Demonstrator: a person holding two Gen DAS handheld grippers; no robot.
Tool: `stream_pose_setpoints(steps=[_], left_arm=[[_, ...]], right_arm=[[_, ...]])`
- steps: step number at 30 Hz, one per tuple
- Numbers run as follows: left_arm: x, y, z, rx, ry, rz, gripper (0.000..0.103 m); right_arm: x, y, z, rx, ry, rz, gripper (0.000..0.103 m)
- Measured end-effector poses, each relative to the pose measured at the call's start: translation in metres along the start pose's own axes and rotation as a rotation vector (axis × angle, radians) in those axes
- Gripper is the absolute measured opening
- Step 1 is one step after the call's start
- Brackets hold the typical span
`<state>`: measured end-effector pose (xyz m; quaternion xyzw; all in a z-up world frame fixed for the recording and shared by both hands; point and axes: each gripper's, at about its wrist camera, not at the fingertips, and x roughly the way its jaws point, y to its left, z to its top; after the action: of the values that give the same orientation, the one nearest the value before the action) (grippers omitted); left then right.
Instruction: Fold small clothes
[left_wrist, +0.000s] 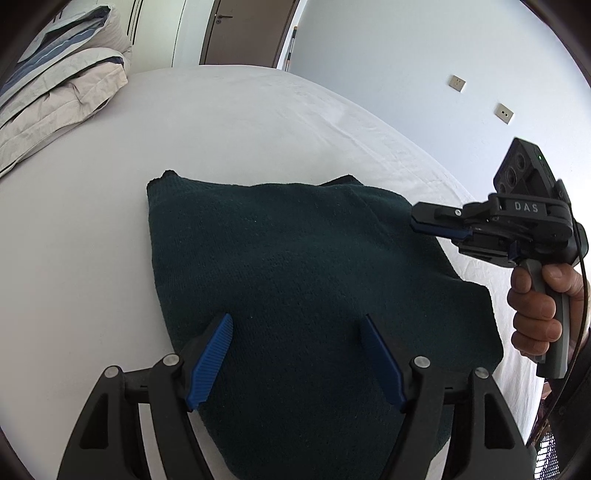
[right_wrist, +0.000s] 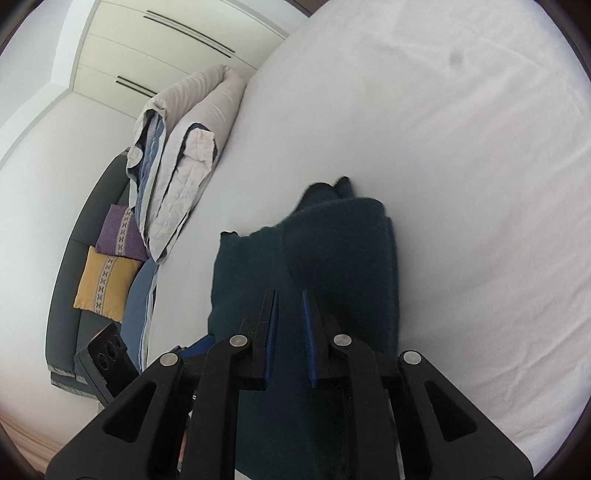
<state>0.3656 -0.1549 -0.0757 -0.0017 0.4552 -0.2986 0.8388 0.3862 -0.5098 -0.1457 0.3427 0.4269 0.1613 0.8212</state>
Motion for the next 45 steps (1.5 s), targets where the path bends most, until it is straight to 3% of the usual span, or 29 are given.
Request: stream_pose_setpoints(steps=[4, 7, 10, 13, 17, 18, 19, 21, 22, 26, 28, 30, 33, 35, 37, 40, 45], left_arm=[[0.002, 0.001, -0.001, 0.011, 0.001, -0.004, 0.075], [0.004, 0.006, 0.000, -0.013, 0.004, -0.032, 0.075], [0.006, 0.006, 0.001, -0.018, -0.002, -0.034, 0.075], [0.003, 0.004, -0.001, -0.020, -0.017, -0.033, 0.076], [-0.017, 0.010, -0.009, -0.060, -0.061, -0.057, 0.076], [-0.024, 0.012, -0.011, -0.074, -0.074, -0.052, 0.076], [-0.031, 0.016, -0.015, -0.092, -0.089, -0.040, 0.076], [-0.041, 0.028, -0.022, -0.141, -0.106, -0.038, 0.076], [-0.044, 0.035, -0.026, -0.173, -0.107, -0.043, 0.076], [-0.038, 0.058, -0.038, -0.288, -0.051, -0.091, 0.078], [-0.027, 0.060, -0.040, -0.314, -0.001, -0.123, 0.078], [-0.018, 0.057, -0.040, -0.329, 0.028, -0.167, 0.078], [-0.002, 0.054, -0.037, -0.358, 0.075, -0.218, 0.078], [0.007, 0.057, -0.033, -0.381, 0.088, -0.234, 0.078], [0.011, 0.061, -0.030, -0.418, 0.097, -0.239, 0.068], [0.011, 0.057, -0.026, -0.408, 0.113, -0.205, 0.052], [-0.006, 0.049, -0.026, -0.369, 0.115, -0.160, 0.037]], right_arm=[[0.037, -0.012, 0.017, 0.038, 0.070, -0.088, 0.012], [0.045, -0.032, 0.027, 0.108, 0.031, -0.033, 0.009], [0.047, -0.037, 0.031, 0.086, 0.002, -0.027, 0.008], [0.033, -0.035, 0.028, 0.069, -0.065, -0.063, 0.008], [-0.001, -0.026, 0.014, 0.041, -0.116, -0.151, 0.017], [-0.010, -0.024, 0.006, 0.024, -0.110, -0.147, 0.026], [-0.017, -0.021, 0.000, 0.012, -0.099, -0.138, 0.045], [-0.029, -0.018, -0.014, -0.003, -0.089, -0.153, 0.071], [-0.034, -0.017, -0.020, -0.013, -0.084, -0.153, 0.072], [-0.035, -0.030, -0.038, 0.020, 0.002, -0.139, 0.072], [-0.022, -0.040, -0.046, 0.042, 0.077, -0.132, 0.070], [-0.016, -0.041, -0.051, 0.030, 0.094, -0.100, 0.068], [-0.004, -0.041, -0.054, 0.044, 0.139, -0.064, 0.046], [0.007, -0.041, -0.055, 0.040, 0.166, -0.072, 0.040], [0.015, -0.041, -0.054, 0.050, 0.179, -0.069, 0.033], [0.019, -0.028, -0.057, -0.015, 0.174, -0.151, 0.027], [0.016, 0.017, -0.070, -0.185, 0.136, -0.341, 0.022]])
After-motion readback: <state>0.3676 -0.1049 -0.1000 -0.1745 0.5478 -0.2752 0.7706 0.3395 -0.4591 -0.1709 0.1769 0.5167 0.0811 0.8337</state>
